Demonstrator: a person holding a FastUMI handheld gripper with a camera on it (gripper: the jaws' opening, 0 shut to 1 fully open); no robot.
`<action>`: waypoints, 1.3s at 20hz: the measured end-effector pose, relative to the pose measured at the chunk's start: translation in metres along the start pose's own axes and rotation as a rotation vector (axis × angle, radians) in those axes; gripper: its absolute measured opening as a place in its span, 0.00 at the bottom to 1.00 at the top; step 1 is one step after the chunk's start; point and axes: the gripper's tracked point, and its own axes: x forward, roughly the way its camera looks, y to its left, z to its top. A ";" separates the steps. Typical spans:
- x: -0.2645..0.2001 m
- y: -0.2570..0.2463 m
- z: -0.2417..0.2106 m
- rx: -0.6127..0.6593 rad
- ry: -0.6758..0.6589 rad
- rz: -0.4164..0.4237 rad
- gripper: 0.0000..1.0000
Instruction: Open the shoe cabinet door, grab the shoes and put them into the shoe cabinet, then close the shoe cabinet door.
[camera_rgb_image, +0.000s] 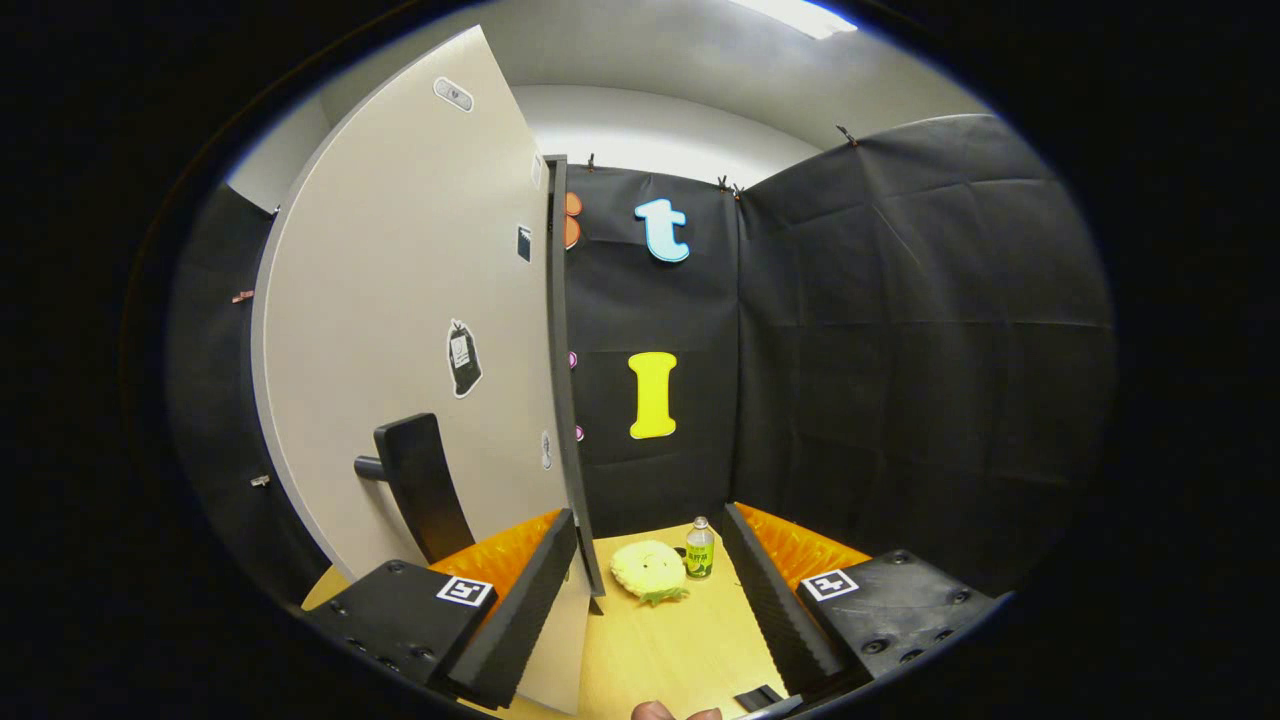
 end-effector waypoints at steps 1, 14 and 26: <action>-0.001 0.009 -0.001 0.000 -0.001 -0.001 0.96; 0.024 0.185 -0.017 0.000 0.016 0.177 0.96; 0.025 0.233 -0.004 0.001 -0.001 0.232 0.98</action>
